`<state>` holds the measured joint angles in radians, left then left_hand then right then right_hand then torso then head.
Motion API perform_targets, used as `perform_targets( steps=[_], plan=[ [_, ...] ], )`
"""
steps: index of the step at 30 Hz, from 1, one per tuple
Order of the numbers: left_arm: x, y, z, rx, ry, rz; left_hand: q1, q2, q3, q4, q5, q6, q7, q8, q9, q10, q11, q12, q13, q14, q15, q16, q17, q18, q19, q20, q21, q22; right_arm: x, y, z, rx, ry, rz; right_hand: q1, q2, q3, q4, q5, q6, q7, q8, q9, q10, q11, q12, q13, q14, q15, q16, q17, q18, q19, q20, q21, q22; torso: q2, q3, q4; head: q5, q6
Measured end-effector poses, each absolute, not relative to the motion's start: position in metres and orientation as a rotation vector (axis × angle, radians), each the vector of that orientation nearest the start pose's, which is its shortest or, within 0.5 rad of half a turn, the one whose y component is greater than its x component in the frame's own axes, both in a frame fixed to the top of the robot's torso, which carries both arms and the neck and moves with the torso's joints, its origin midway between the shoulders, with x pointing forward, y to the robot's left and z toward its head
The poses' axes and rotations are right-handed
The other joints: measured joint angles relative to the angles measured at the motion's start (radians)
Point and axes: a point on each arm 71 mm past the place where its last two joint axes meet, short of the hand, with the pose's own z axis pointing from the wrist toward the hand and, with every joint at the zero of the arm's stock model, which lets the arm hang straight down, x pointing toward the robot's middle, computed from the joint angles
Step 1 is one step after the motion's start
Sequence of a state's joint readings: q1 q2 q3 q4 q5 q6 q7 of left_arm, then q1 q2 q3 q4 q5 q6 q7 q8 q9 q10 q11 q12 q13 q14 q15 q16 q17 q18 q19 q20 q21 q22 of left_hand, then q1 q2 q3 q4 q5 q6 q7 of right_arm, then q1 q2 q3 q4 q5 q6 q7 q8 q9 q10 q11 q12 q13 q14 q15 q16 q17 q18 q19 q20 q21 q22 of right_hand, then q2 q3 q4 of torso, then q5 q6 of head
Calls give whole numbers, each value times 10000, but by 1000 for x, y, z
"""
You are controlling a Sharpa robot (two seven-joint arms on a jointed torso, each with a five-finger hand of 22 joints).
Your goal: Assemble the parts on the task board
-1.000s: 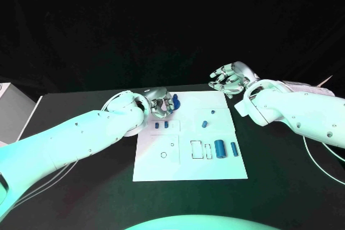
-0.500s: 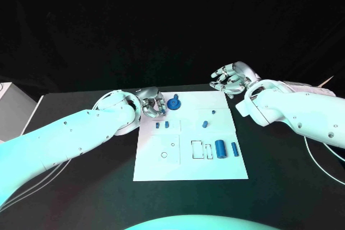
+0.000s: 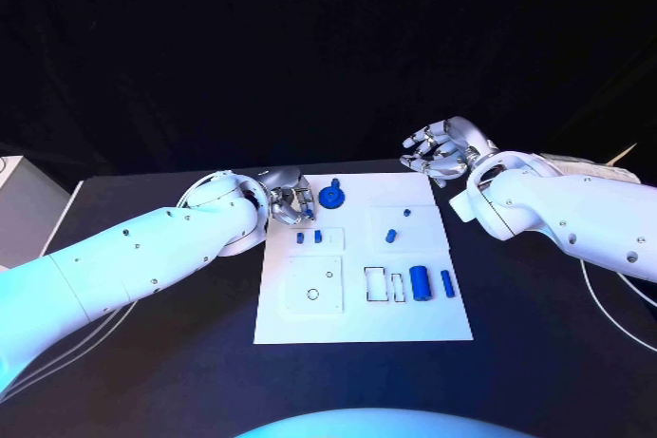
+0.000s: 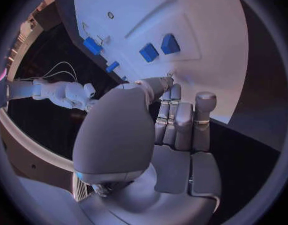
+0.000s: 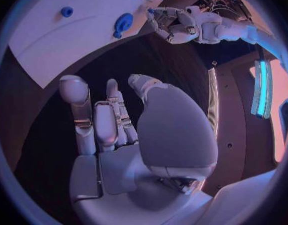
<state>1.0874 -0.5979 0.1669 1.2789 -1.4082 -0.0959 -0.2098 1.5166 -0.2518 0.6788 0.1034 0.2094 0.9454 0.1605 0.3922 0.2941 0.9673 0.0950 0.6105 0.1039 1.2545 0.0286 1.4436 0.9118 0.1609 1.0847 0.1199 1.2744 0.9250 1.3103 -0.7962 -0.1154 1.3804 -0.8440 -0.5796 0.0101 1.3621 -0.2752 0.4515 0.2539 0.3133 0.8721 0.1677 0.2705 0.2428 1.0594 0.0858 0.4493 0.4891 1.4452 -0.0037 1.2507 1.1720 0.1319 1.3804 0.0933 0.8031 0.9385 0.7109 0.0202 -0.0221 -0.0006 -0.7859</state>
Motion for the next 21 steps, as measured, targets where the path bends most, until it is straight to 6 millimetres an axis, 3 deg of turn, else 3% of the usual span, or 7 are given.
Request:
perform_targets(
  steps=[21],
  plan=[
    [532,147,-209,-132,18690,-6400,1,-1,-29,-28,0,-1,-1,-37,12,-2,1,-37,-2,0,1,0,-62,1,-1,0,0,0,527,-237,-155,4567,14773,7983,0,0,-1,1,0,-1,-1,0,0,1,1,0,1,0,0,0,0,0,0,0,0,1,2,7,4,-15,-54]
  ],
)
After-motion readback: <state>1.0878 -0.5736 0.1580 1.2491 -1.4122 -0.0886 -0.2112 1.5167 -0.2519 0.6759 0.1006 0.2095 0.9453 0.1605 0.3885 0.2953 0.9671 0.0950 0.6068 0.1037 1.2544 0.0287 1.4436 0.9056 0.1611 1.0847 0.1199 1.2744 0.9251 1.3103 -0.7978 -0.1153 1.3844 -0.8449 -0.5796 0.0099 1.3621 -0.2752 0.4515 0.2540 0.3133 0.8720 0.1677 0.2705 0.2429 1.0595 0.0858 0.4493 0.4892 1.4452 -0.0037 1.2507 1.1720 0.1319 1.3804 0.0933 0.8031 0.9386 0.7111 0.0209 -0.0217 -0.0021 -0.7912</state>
